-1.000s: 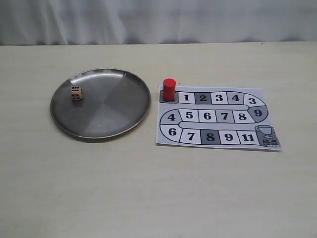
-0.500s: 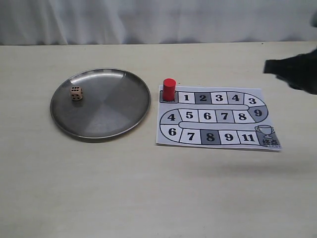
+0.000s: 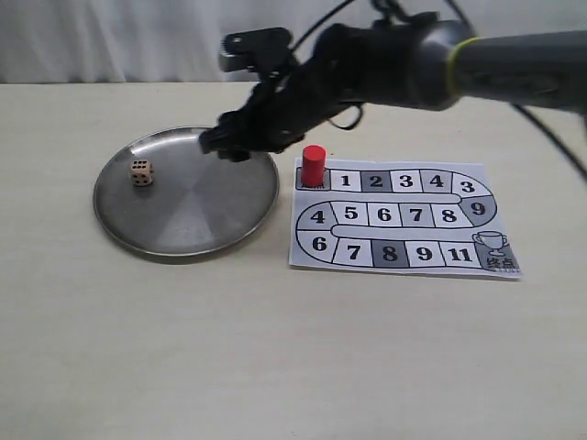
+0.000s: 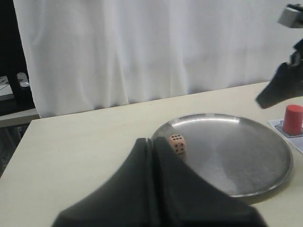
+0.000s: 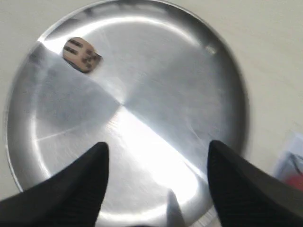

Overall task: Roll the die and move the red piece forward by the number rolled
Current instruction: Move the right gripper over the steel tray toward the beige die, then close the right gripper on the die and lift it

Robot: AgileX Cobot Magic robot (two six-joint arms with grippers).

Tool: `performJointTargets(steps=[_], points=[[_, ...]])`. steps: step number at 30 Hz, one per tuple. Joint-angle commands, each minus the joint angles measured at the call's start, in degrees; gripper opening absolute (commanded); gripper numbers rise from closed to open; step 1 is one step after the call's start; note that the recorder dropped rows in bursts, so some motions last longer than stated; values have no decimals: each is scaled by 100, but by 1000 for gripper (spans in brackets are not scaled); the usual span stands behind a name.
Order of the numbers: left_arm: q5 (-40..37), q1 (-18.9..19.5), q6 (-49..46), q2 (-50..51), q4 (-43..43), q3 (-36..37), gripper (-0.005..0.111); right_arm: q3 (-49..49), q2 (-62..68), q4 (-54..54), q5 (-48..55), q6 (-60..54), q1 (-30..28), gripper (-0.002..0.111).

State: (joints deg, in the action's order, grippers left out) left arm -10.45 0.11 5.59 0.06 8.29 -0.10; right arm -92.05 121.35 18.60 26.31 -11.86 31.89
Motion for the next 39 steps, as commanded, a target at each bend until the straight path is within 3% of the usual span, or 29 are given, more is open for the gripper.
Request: performJointTargets(steps=[1, 6, 11, 20, 23, 31, 39], points=[[51, -14, 5, -6, 1, 10, 0, -1565, 1034, -7, 230, -342, 594, 71], [51, -14, 5, -6, 1, 10, 0, -3043, 2127, -7, 230, -672, 896, 72], [51, -14, 5, -6, 1, 10, 0, -3901, 2806, -22, 230, -695, 921, 72], [51, -14, 5, -6, 1, 10, 0, -4196, 3341, -388, -318, -695, 921, 71], [51, -14, 5, -6, 1, 10, 0, -4196, 3432, -399, -473, -695, 921, 62], [51, -14, 5, -6, 1, 10, 0, -4196, 3279, -404, -355, -609, 907, 5], [51, -14, 5, -6, 1, 10, 0, -4196, 1711, -414, 1541, -560, 606, 4]])
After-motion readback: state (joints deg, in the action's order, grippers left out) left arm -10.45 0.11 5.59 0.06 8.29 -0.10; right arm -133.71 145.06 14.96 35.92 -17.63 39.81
